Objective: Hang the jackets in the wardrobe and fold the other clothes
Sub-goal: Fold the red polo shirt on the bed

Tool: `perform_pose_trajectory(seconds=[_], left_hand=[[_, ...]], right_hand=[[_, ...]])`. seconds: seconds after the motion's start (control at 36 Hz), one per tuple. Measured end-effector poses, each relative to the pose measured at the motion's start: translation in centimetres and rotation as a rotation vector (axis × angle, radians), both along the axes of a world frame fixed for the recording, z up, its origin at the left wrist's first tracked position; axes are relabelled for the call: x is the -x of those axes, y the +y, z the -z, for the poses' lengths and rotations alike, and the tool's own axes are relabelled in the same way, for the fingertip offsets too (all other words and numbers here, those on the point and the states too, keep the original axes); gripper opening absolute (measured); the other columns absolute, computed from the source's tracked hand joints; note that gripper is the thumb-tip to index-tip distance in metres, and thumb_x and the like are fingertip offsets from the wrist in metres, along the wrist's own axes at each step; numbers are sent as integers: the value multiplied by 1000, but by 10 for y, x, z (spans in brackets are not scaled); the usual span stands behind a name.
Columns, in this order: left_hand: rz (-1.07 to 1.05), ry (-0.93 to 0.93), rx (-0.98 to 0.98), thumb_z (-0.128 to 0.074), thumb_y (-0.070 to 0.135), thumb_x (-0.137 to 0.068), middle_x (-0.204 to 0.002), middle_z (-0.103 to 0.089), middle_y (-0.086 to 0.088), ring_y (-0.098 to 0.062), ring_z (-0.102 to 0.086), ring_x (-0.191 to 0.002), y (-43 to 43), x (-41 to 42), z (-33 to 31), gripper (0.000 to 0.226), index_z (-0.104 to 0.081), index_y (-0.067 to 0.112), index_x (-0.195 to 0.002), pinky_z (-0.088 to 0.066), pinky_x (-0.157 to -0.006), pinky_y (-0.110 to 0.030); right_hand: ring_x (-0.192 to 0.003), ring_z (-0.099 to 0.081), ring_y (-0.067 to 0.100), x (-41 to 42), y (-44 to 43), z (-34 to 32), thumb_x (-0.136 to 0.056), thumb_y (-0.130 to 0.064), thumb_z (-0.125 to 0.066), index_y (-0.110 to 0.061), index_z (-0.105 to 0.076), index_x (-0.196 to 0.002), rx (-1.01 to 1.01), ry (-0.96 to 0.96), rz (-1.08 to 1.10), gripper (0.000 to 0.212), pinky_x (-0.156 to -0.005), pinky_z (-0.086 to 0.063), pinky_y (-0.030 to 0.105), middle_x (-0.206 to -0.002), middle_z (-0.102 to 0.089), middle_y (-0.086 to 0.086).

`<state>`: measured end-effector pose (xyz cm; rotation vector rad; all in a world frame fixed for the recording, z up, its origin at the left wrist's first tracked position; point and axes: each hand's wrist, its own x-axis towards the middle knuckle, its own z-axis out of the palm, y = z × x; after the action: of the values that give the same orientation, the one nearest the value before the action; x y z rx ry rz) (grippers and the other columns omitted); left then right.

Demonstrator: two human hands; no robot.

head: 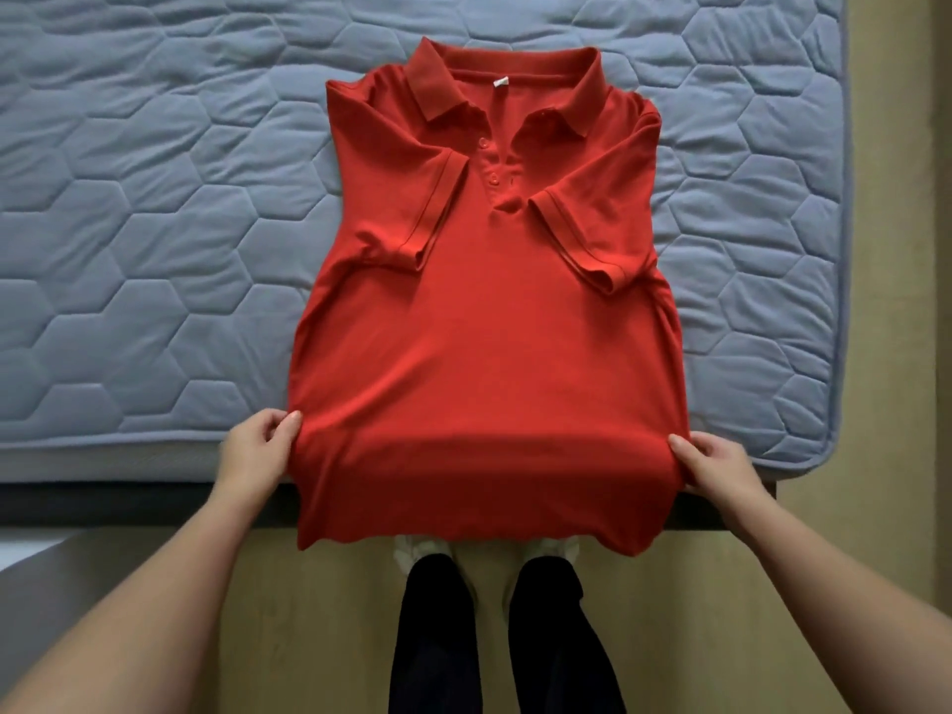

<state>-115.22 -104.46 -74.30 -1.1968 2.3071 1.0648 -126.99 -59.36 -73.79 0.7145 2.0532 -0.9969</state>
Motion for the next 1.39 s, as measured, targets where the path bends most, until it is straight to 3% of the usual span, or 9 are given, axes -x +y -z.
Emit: perform_pose_trajectory(seconds=[0.17,0.33,0.47,0.64,0.86,1.06,1.22,1.31,1.39], left_hand=[[67,-61,38,-68,13,-86,-79,-67,-6,-21,-60,-75,-9,-40,4,6,-65,8,-87,-42,-64,-19],[78,-178,-380,-73,6,-81,-86,-69,3,-7,-62,-77,3,-59,3,17,-66,16,-94,-47,-58,-6],[74,-197,-232,-65,2,-87,-83,-69,-10,-21,-60,-78,-4,-92,7,8,-67,8,-81,-45,-70,-22],[-170,-337,-531,-62,3,-89,-96,-67,-8,-20,-61,-88,6,-119,-8,11,-66,10,-97,-49,-85,-31],[-351,-315,-595,-54,8,-95,-76,-55,-13,-16,-63,-59,14,-124,-65,10,-53,2,-87,-58,-58,-21],[-463,-9,-539,-49,1,-95,-71,-58,-11,-12,-57,-49,0,-32,-147,11,-57,8,-98,-54,-48,-23],[-528,377,-529,-38,-1,-99,-50,-64,4,-5,-64,-47,-16,127,-194,26,-54,12,-83,-55,-52,-20],[-510,541,-518,-38,7,-101,-81,-67,3,-4,-66,-67,-22,199,-201,17,-51,18,-105,-53,-65,-27],[-440,493,-462,-48,21,-99,-132,-51,-7,-16,-55,-111,-20,243,-177,55,-21,21,-147,-43,-88,-40]], right_hand=[[-81,-59,16,-24,10,6,-93,-6,-57,-4,-66,-106,10,33,-67,16,-76,-47,31,-96,-67,9],[-90,-65,20,-44,8,8,-88,-10,-66,-12,-64,-107,155,-223,-61,19,-81,-53,36,-98,-69,5],[-84,-53,25,-63,19,7,-92,-4,-59,-7,-63,-100,14,-170,-146,9,-72,-41,33,-92,-62,12],[-84,-51,24,-84,37,-15,-94,0,-52,-3,-61,-93,112,-353,-143,10,-87,-43,39,-88,-58,13],[-80,-59,19,-102,46,-60,-100,-6,-42,-1,-55,-112,215,-409,182,19,-76,-49,33,-94,-62,12],[-66,-56,17,-7,13,-133,-95,4,-41,-17,-54,-115,297,-124,503,31,-48,-55,24,-82,-57,9],[-43,-62,5,142,-46,-185,-92,2,-40,-14,-57,-80,429,108,530,26,-52,-51,21,-57,-63,1],[-58,-66,6,210,-72,-191,-94,-6,-37,-18,-56,-90,458,256,495,23,-64,-46,27,-65,-66,-6],[-88,-57,16,244,-89,-174,-99,-23,-38,-27,-40,-133,391,281,327,34,-67,-41,29,-104,-60,-2]])
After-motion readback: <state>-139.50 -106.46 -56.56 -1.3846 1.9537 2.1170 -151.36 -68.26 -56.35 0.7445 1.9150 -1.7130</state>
